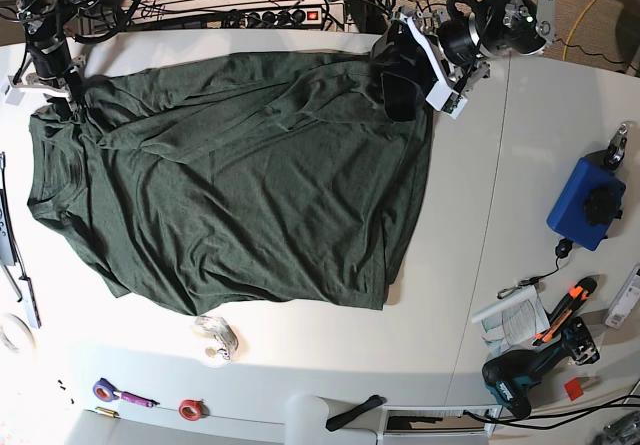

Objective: Layout the t-shirt on the table in an organized manner, then fold the t-shirt properly
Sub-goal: 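Pull the shirt edge with the left gripper away from the right gripper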

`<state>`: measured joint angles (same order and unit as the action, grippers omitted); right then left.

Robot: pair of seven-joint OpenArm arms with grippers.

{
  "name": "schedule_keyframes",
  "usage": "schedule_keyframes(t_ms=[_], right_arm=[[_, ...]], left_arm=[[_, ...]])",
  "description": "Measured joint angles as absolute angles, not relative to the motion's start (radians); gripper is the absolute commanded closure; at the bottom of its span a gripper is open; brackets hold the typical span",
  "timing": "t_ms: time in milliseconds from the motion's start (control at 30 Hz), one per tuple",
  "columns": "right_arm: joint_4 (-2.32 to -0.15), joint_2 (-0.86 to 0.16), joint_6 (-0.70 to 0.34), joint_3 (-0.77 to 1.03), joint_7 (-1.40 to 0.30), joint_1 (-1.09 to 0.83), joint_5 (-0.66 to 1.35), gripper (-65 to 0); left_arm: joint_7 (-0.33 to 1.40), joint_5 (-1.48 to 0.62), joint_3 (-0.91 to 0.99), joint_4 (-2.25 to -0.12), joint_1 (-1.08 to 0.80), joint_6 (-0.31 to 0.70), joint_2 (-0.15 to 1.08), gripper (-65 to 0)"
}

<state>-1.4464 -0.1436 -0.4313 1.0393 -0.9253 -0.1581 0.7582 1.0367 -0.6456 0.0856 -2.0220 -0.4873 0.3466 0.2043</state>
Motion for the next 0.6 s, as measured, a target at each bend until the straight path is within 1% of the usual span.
schedule_keyframes(t_ms=[67,133,167,333,467,600], right_arm=[[-1.446,-0.144,-0.431,1.039,-0.925,-0.158,0.759,0.0],[-1.446,-0.144,-0.431,1.039,-0.928,-0.158,0.759,0.0],[-1.446,-0.144,-0.431,1.039,-0.928,-0.158,0.758,0.0],[-1.446,-0.144,-0.431,1.039,-0.928,-0.158,0.759,0.0],[-1.446,-0.144,-0.431,1.039,-0.928,-0.158,0.759,0.0],[-1.446,-0.144,-0.431,1.039,-0.928,-0.158,0.759,0.0]], left_arm=[[1.021,-0.597,0.086,-2.021,-0.487,0.320,0.205,-39.4],[1.006,-0.560,0.086,-2.020,-0.487,0.297,0.205,-33.4],[1.000,-0.543,0.086,-2.020,-0.487,0.281,0.204,-31.4],[0.984,-0.467,0.086,-2.020,-0.487,0.288,0.202,-31.3],[0.959,-0.407,0.086,-2.020,-0.487,0.288,0.202,-32.4],[0.949,-0.409,0.086,-2.012,-0.487,0.288,0.202,-32.3]])
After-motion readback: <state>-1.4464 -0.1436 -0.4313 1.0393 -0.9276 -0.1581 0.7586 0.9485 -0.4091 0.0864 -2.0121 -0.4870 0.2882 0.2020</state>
